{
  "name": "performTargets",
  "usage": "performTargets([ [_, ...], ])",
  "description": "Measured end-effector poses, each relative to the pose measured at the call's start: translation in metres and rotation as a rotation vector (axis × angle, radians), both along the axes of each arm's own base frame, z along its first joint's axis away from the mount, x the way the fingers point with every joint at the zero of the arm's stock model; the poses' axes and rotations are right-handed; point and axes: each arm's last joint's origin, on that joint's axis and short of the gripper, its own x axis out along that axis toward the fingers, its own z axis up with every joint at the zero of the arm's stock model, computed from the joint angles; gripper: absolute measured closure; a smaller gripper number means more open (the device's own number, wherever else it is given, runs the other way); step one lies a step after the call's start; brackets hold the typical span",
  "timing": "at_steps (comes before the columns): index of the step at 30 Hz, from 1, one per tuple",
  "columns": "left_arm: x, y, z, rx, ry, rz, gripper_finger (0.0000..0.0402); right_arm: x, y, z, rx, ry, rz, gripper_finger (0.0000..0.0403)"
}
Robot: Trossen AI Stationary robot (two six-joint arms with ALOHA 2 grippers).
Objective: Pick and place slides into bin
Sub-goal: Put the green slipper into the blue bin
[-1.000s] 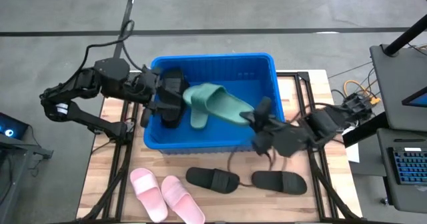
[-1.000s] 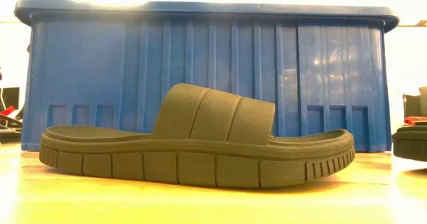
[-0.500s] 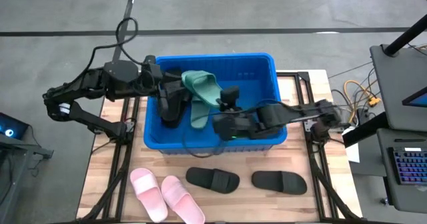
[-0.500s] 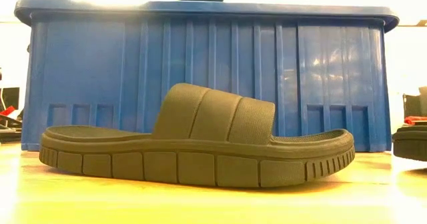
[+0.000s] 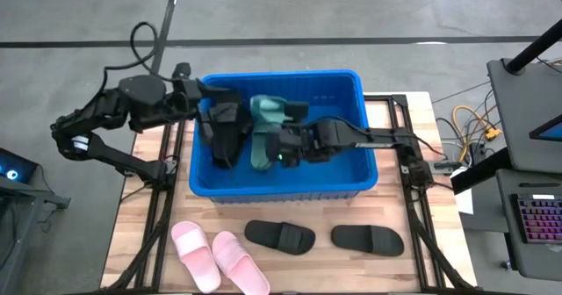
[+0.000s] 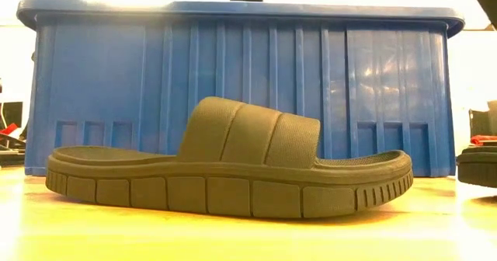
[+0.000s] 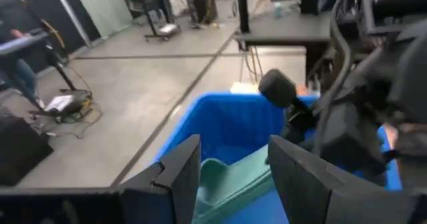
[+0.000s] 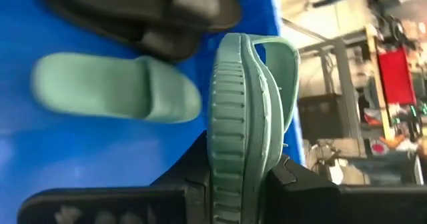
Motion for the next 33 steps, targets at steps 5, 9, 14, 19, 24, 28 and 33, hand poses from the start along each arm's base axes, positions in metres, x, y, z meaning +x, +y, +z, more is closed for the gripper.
performTargets([
  [5, -0.003, 0.001, 0.003, -0.001, -0.029, 0.023, 0.0242, 0.006, -0.018, -0.008, 0.053, -0.005, -0.052, 0.0352],
  [9, -0.001, 0.001, 0.002, -0.001, -0.024, 0.021, 0.0242, 0.015, -0.022, -0.027, 0.139, 0.027, -0.088, 0.0352],
  [14, 0.007, 0.001, -0.001, 0.005, 0.000, 0.019, 0.0242, 0.028, -0.025, -0.045, 0.135, 0.052, -0.091, 0.0352],
  [19, 0.013, 0.000, -0.004, 0.005, 0.018, 0.018, 0.0242, 0.035, -0.027, -0.057, 0.114, 0.051, -0.122, 0.0352],
  [24, 0.019, 0.000, -0.006, 0.004, 0.032, 0.017, 0.0242, 0.040, -0.028, -0.062, 0.105, 0.047, -0.124, 0.0352],
  [28, 0.020, 0.000, -0.007, 0.003, 0.032, 0.018, 0.0242, 0.045, -0.036, -0.067, 0.074, 0.031, -0.146, 0.0352],
  [33, 0.022, 0.000, -0.007, 0.002, 0.036, 0.016, 0.0242, 0.048, -0.048, -0.069, 0.046, 0.032, -0.161, 0.0352],
])
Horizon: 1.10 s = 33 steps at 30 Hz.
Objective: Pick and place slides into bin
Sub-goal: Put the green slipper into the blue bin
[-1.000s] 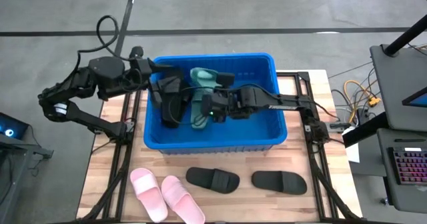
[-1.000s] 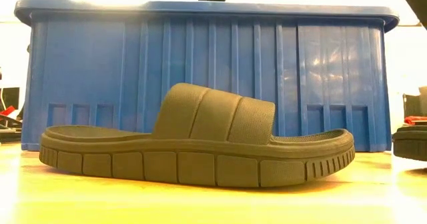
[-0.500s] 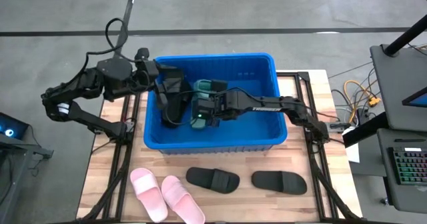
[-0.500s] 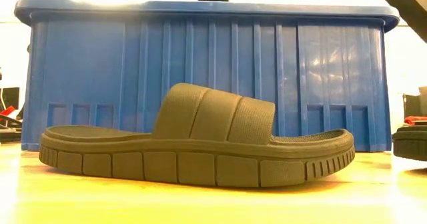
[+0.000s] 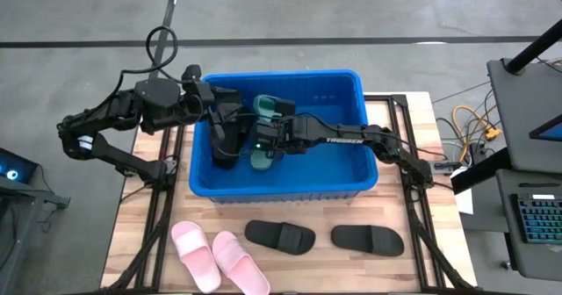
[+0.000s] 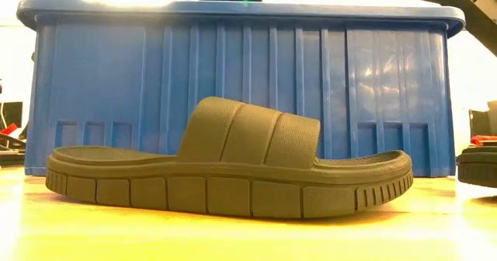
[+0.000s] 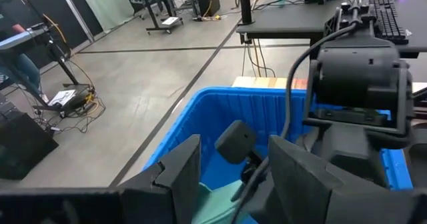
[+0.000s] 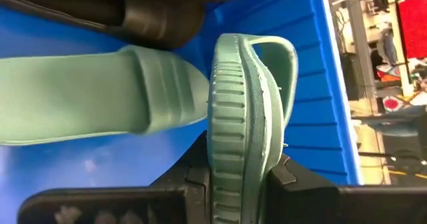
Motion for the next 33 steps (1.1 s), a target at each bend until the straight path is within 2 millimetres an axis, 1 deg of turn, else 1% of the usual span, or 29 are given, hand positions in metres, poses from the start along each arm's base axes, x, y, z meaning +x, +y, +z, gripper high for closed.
performTargets([
  [9, 0.000, 0.000, 0.000, -0.003, -0.001, -0.008, 0.0242, 0.005, -0.007, -0.011, 0.002, 0.025, 0.000, 0.0352],
  [14, 0.002, -0.001, 0.001, -0.009, -0.015, -0.028, 0.0242, 0.012, -0.008, -0.025, 0.030, 0.057, 0.025, 0.0352],
  [24, 0.002, -0.001, 0.003, -0.014, -0.035, -0.030, 0.0242, 0.024, -0.013, -0.048, 0.172, 0.074, 0.101, 0.0352],
  [32, 0.003, -0.001, 0.005, -0.013, -0.059, -0.031, 0.0242, 0.026, -0.012, -0.051, 0.262, 0.085, 0.182, 0.0351],
  [33, 0.003, -0.001, 0.005, -0.013, -0.062, -0.031, 0.0242, 0.027, -0.013, -0.051, 0.273, 0.082, 0.192, 0.0346],
])
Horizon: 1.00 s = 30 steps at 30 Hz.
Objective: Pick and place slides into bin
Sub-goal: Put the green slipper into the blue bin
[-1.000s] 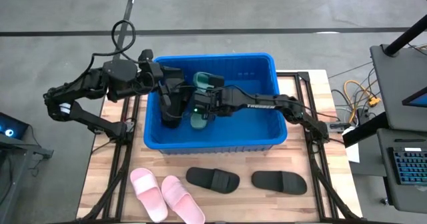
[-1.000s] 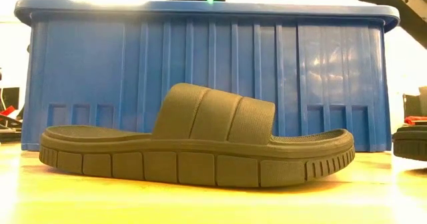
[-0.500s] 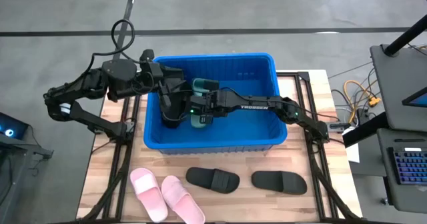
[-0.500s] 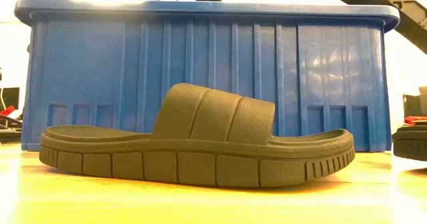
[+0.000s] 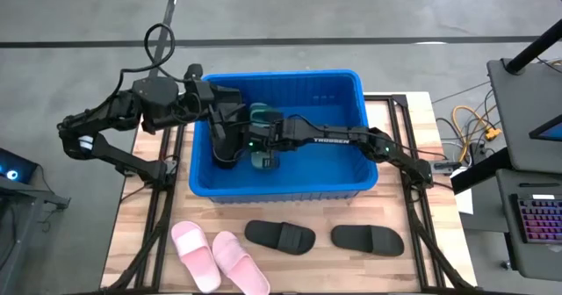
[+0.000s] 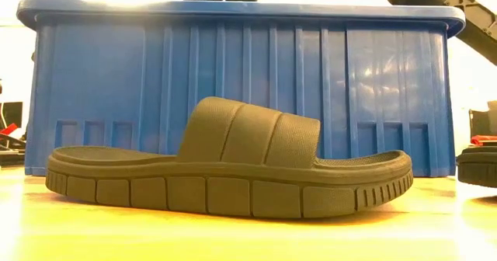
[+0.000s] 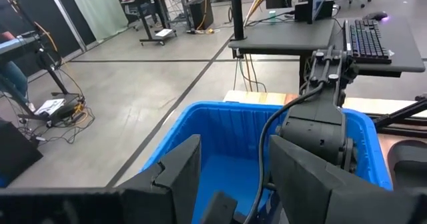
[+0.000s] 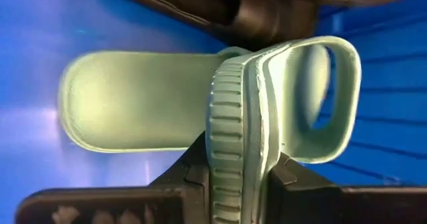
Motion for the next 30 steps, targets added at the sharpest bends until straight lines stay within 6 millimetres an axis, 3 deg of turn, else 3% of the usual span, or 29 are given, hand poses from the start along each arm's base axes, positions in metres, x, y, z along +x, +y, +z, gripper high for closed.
performTargets([
  [6, 0.001, 0.000, 0.002, -0.001, -0.022, 0.000, 0.0242, 0.003, -0.005, 0.000, 0.109, -0.036, 0.045, 0.0302],
  [21, 0.001, 0.000, 0.001, -0.001, -0.018, -0.001, 0.0242, 0.001, -0.021, 0.000, 0.255, -0.065, 0.038, 0.0293],
  [30, 0.001, 0.000, 0.001, -0.002, -0.018, -0.002, 0.0242, 0.002, -0.023, 0.001, 0.288, -0.087, 0.037, 0.0249],
])
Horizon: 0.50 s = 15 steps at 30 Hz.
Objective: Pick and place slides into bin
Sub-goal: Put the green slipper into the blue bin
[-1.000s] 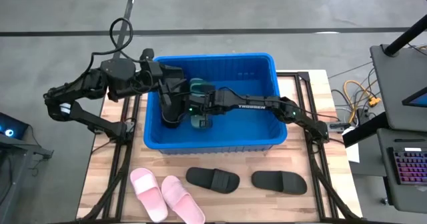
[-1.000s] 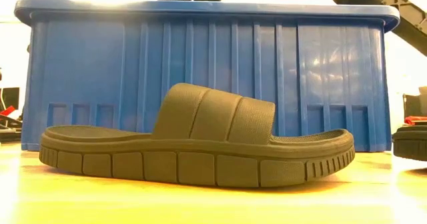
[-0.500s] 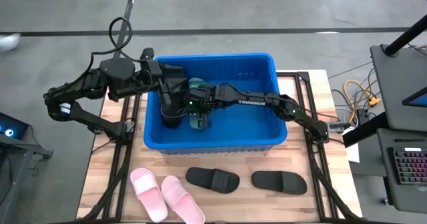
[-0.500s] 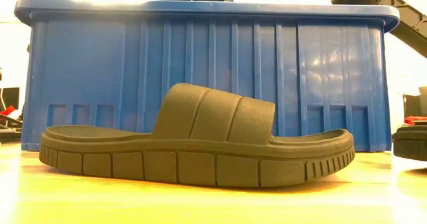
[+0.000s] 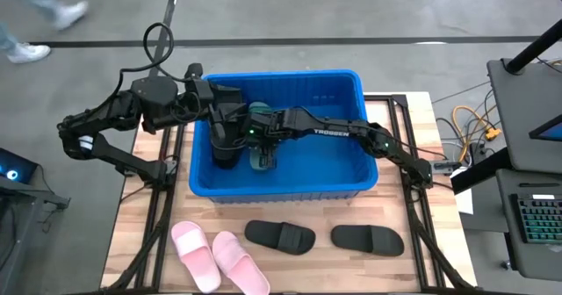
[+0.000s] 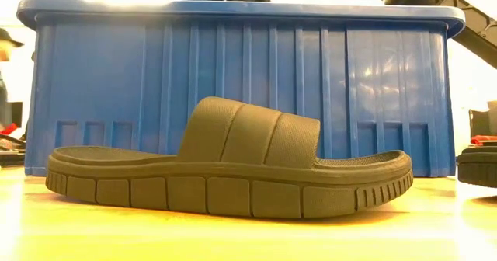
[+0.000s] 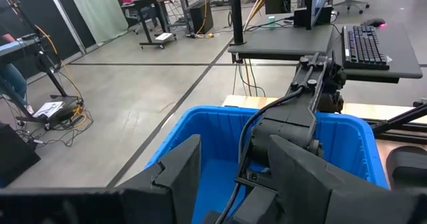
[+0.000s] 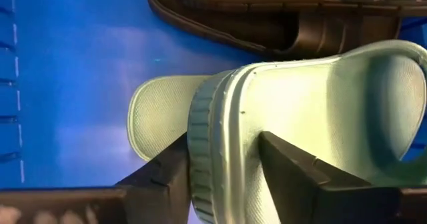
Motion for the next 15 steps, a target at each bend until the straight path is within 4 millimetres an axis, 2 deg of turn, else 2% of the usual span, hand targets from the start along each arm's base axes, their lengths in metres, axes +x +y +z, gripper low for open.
performTargets([
  [7, 0.0001, -0.0001, -0.0001, -0.001, 0.001, -0.004, 0.0242, 0.0012, -0.0002, 0.0004, 0.000, -0.014, 0.004, 0.0208],
  [15, 0.0012, -0.0009, -0.0005, -0.007, 0.002, -0.033, 0.0242, 0.0019, 0.0005, 0.0004, 0.046, -0.024, 0.049, 0.0191],
])
